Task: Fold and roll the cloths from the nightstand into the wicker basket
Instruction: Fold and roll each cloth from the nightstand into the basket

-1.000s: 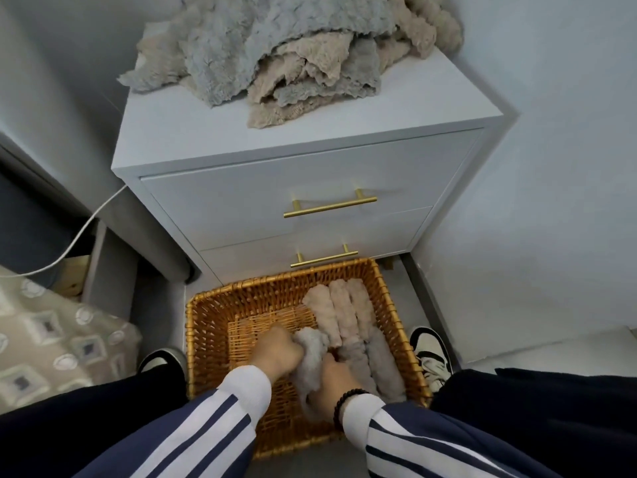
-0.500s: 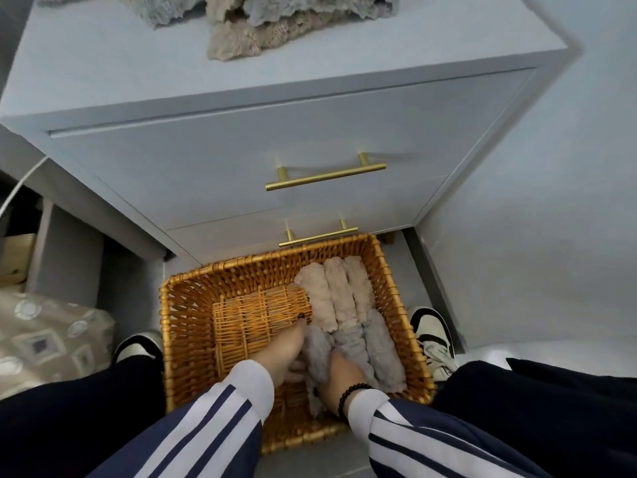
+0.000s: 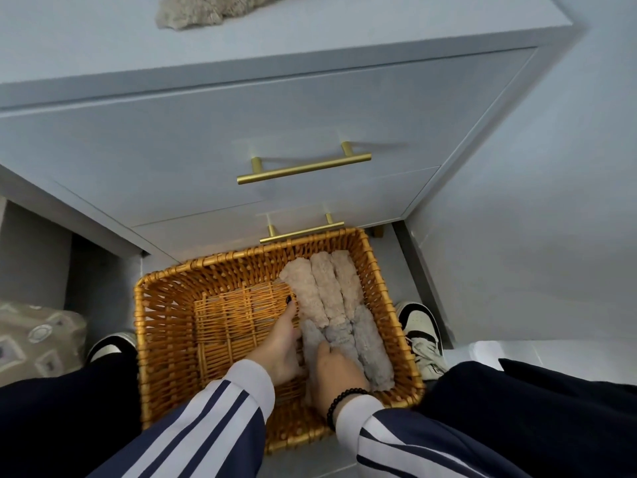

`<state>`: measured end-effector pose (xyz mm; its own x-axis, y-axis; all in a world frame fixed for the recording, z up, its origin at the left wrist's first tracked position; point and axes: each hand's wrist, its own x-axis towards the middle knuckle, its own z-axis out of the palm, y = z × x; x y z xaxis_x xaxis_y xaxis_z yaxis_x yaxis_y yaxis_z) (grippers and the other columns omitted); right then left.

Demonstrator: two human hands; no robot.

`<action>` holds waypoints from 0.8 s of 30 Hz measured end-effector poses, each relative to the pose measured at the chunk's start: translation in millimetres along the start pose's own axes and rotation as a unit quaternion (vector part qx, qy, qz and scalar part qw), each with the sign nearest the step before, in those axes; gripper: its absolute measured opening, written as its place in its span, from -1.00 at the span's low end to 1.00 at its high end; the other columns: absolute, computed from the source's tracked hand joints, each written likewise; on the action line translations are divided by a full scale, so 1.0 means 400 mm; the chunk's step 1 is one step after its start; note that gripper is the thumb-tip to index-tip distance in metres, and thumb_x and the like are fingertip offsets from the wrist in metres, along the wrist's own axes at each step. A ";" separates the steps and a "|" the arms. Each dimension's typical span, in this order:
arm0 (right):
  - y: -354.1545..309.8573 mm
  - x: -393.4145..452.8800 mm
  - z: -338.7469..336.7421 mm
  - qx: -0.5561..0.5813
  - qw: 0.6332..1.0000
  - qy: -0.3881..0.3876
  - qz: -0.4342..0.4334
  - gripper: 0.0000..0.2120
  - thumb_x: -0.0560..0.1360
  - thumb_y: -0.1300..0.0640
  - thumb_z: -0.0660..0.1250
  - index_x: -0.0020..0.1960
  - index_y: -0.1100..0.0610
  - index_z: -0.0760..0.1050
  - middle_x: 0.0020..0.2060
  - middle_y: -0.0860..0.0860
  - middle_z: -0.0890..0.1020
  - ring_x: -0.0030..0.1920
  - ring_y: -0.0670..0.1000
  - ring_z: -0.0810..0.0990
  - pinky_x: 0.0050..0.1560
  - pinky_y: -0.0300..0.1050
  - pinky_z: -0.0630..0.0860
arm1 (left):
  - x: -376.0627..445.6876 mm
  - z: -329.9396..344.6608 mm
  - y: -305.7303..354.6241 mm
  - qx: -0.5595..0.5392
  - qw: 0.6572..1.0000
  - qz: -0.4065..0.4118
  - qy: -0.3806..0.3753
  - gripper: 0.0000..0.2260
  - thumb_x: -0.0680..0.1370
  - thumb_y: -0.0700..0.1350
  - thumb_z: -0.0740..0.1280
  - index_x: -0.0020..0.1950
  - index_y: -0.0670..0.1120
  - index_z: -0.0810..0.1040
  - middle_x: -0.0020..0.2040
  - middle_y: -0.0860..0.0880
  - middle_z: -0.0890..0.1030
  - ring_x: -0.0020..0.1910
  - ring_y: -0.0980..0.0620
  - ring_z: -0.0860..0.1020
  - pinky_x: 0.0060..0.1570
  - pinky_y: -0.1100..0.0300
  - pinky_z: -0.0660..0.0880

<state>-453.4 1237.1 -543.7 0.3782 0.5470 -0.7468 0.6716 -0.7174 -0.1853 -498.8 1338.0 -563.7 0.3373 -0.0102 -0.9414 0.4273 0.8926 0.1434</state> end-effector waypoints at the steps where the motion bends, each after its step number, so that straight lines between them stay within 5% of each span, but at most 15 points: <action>1: 0.003 0.006 0.000 -0.008 1.000 -0.013 -0.001 -0.59 0.55 0.22 0.22 0.38 0.23 0.25 0.28 0.18 0.44 0.22 0.19 0.51 0.13 0.03 0.48 | 0.001 0.002 0.002 0.003 1.000 0.003 -0.006 -0.17 0.48 0.47 -0.03 0.50 -0.12 0.30 0.41 -0.16 0.42 0.35 -0.17 0.39 0.22 -0.10 0.31; 8: 0.039 0.038 -0.002 -0.042 0.998 -0.044 0.009 -0.70 0.57 0.35 0.11 0.27 0.28 0.44 0.24 0.19 0.49 0.21 0.19 0.53 0.16 0.00 0.50 | 0.019 0.016 -0.002 0.040 0.998 0.025 -0.041 -0.12 0.41 0.50 0.07 0.50 -0.11 0.29 0.36 -0.14 0.47 0.28 -0.16 0.45 0.22 -0.09 0.41; 11: 0.035 0.041 0.005 -0.056 0.998 -0.039 0.005 -0.69 0.57 0.35 0.12 0.27 0.28 0.45 0.22 0.20 0.51 0.18 0.19 0.55 0.14 0.02 0.52 | 0.022 0.025 -0.003 0.053 0.997 0.026 -0.042 -0.19 0.47 0.46 0.04 0.51 -0.08 0.28 0.38 -0.11 0.45 0.28 -0.13 0.45 0.07 -0.01 0.46; 15: 0.031 0.040 -0.001 -0.049 0.998 -0.047 0.009 -0.70 0.58 0.28 0.14 0.29 0.24 0.44 0.24 0.17 0.50 0.19 0.18 0.55 0.12 0.02 0.51 | 0.011 0.037 -0.005 0.071 0.997 0.025 -0.016 -0.29 0.53 0.40 0.04 0.53 -0.02 0.23 0.45 -0.09 0.39 0.36 -0.12 0.40 0.17 0.00 0.40; 18: 0.027 0.030 -0.019 -0.017 0.997 -0.073 0.017 -0.70 0.57 0.13 0.20 0.26 0.19 0.46 0.21 0.13 0.52 0.18 0.14 0.55 0.10 -0.02 0.51 | 0.006 0.028 -0.011 0.089 0.995 0.039 0.033 -0.37 0.56 0.36 0.04 0.48 -0.02 0.31 0.37 -0.10 0.47 0.27 -0.11 0.47 0.05 0.03 0.49; 24: -0.003 -0.001 -0.086 0.030 0.994 -0.099 0.041 -0.70 0.57 0.09 0.20 0.25 0.18 0.48 0.21 0.13 0.54 0.20 0.13 0.53 0.13 -0.07 0.49 | -0.080 0.035 0.019 0.163 0.979 0.078 0.090 -0.39 0.60 0.29 0.03 0.53 -0.04 0.22 0.49 -0.09 0.32 0.47 -0.13 0.27 0.41 -0.06 0.23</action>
<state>-432.4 1252.5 -521.3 0.2939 0.3948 -0.8705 0.6030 -0.7832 -0.1517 -494.6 1338.6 -528.2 0.2788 0.2209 -0.9346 0.6373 0.6855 0.3521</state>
